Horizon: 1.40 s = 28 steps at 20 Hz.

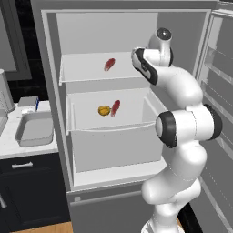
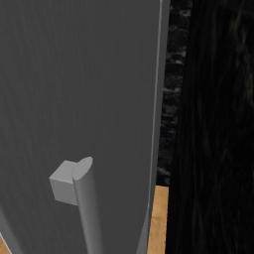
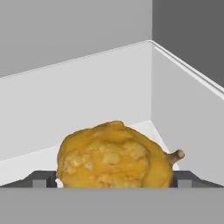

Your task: Place one squash and one steak in each tupperware on the nearby counter, to pack two identical lunches.

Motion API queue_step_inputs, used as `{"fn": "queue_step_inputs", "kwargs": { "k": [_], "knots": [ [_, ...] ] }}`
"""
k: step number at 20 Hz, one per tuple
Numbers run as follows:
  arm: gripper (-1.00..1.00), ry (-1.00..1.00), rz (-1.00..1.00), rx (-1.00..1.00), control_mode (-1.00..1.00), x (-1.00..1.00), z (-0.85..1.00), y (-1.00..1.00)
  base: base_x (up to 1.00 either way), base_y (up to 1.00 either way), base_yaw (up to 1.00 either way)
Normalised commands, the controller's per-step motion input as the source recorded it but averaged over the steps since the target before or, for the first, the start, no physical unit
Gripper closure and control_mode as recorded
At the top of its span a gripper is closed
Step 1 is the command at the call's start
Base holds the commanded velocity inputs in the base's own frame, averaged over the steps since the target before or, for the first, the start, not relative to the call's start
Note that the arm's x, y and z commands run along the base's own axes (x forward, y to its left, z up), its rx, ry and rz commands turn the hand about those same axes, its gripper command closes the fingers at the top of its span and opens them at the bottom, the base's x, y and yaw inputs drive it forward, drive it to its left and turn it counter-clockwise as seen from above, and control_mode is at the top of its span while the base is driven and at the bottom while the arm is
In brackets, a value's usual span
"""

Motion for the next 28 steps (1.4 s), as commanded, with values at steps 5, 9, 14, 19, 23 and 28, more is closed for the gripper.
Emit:
{"fn": "queue_step_inputs", "kwargs": {
  "k": [5, 9, 14, 19, 23, 28],
  "knots": [
    [-1.00, 0.00, 0.00, 0.00, -1.00, 0.19, -0.08, 0.00, 0.00, 0.00, 0.00],
    [-1.00, 0.00, 0.00, 0.00, -1.00, 0.00, 0.00, 0.00, 0.00, 0.00, 0.00],
    [1.00, 0.00, 0.00, 0.00, -1.00, 0.00, 0.00, 0.00, 0.00, 0.00, 0.00],
    [1.00, -0.06, 0.02, 0.00, -1.00, -0.40, 0.00, 0.00, 0.00, 0.00, 0.00],
    [1.00, -0.12, 0.15, 0.00, -1.00, -1.00, 0.01, 0.03, 0.00, 0.00, 0.00],
    [1.00, -0.01, 0.23, 0.00, -1.00, -1.00, 0.11, 0.12, 0.00, 0.00, 0.00]
  ]
}}
